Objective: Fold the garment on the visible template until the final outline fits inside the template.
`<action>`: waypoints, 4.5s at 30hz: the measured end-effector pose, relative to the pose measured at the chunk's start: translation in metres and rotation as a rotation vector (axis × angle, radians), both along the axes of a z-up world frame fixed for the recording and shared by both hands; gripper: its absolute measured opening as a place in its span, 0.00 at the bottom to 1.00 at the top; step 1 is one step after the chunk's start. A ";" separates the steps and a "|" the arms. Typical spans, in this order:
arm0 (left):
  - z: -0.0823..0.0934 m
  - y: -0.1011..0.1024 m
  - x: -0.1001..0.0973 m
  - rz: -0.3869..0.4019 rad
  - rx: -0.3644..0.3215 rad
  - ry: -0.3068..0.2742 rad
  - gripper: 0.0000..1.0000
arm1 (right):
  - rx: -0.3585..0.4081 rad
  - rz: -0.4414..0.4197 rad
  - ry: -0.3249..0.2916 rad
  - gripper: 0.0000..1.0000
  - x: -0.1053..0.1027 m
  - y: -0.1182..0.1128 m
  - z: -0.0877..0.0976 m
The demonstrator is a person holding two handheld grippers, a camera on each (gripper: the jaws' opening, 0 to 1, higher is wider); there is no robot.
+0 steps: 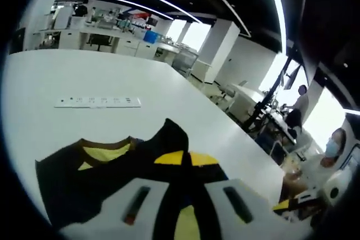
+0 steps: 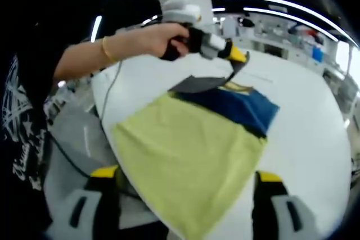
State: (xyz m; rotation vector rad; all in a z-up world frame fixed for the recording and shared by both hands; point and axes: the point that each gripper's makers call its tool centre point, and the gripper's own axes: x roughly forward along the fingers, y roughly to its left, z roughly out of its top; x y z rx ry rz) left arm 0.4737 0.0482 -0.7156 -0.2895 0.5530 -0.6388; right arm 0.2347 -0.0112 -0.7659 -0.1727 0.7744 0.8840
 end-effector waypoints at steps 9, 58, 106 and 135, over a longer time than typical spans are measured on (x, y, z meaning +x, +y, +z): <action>-0.009 -0.024 -0.012 -0.060 0.024 0.010 0.00 | 0.003 -0.003 0.008 0.99 -0.002 0.000 -0.004; -0.061 -0.001 -0.038 -0.222 0.173 -0.098 0.99 | -0.010 0.049 0.004 0.99 0.002 -0.006 -0.018; -0.068 0.149 -0.254 -0.282 0.313 -0.127 0.89 | -0.068 0.183 -0.040 0.91 -0.034 -0.021 -0.037; -0.127 0.169 -0.293 -0.426 0.486 -0.051 0.55 | -0.248 0.287 -0.103 0.55 -0.036 -0.043 -0.080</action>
